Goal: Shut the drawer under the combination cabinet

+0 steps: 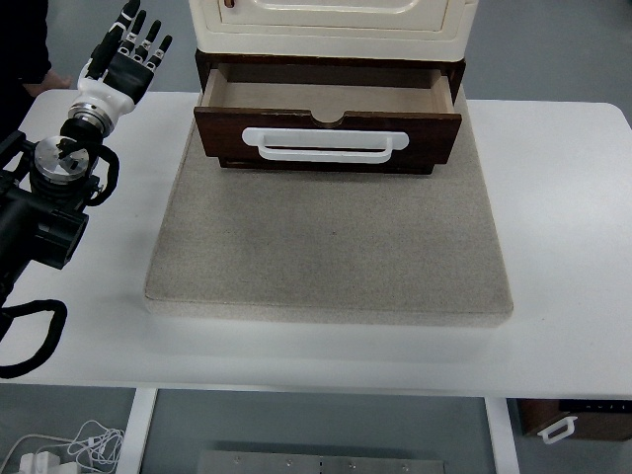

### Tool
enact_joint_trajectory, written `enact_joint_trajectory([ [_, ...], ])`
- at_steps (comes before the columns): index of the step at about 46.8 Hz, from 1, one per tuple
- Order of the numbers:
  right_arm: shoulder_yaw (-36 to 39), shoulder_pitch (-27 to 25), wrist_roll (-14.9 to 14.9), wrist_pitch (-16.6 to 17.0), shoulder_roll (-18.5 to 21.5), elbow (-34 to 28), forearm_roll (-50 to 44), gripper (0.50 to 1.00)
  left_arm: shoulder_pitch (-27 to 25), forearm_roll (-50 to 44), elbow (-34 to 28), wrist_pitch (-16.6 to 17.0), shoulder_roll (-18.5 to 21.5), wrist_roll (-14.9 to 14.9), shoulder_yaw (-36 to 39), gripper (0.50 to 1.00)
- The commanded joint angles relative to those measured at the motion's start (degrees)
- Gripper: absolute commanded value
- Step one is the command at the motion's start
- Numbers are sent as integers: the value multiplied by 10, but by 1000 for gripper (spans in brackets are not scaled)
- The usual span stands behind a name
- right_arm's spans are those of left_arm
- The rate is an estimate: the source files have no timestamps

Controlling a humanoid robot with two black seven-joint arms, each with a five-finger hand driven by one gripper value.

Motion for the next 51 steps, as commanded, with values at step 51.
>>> enact_joint_trajectory([
  [51, 0, 0, 0, 0, 0, 0, 0, 952, -79, 7, -1, 3, 104, -44, 0, 1000],
])
